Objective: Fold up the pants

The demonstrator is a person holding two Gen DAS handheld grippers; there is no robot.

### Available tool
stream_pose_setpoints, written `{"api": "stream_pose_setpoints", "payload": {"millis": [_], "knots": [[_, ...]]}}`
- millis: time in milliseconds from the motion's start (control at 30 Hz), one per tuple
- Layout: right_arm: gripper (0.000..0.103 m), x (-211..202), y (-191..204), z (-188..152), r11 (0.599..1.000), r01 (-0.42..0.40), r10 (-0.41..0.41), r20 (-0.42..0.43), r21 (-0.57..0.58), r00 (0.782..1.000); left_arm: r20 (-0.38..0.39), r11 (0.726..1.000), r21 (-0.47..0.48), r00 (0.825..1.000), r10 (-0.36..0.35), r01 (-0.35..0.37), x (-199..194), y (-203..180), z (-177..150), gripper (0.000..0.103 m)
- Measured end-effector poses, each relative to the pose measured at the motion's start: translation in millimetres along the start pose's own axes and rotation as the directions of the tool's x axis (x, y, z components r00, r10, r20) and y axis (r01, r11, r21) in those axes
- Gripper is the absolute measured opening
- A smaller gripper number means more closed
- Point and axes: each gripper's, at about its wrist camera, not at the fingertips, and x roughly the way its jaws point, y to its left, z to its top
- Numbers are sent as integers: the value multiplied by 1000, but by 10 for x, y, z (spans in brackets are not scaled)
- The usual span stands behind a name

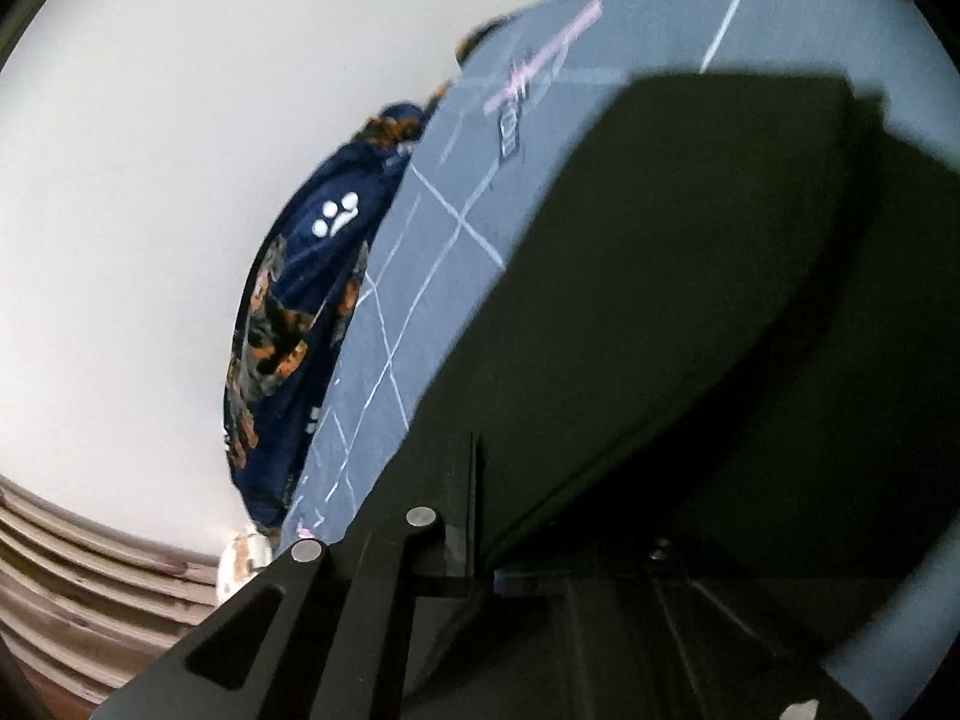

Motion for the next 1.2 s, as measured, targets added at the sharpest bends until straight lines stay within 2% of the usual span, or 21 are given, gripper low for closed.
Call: {"api": "stream_pose_setpoints", "payload": {"millis": [133,300,367,467,567,767,833,1033,1133,1200], "knots": [[4,-345,-166,-66,999,21,-22,18,30,1000,-2,1000,7,1000,-26,26,-6,35,2,48],[3,-527,-593,-150,993,53,-54,5,110,999,7,998,6,998,-67,67,-18,98,-12,48],[2,-543,-702,-180,989,21,-23,11,146,1000,6,998,14,998,-67,66,-18,95,-16,48],[2,-555,-674,-178,991,27,-29,15,128,999,4,998,27,998,-63,62,-15,85,-13,48],[3,-571,-729,-147,990,-1,-3,25,144,1000,5,998,25,998,-63,63,-13,82,-10,48],[9,-746,-914,-12,971,-94,73,103,220,992,5,998,32,998,-60,59,-15,73,-12,48],[10,-838,-974,54,968,-87,57,130,234,990,6,998,34,998,-58,58,-16,69,-12,48],[8,-871,-966,271,977,-46,14,148,209,989,9,998,40,999,-53,52,-20,57,-12,48],[7,-787,-809,346,985,-55,32,142,161,989,12,998,38,998,-54,53,-17,61,-12,48],[7,-743,-669,382,987,-92,73,140,131,987,14,998,41,998,-55,54,-16,53,-17,48]]}}
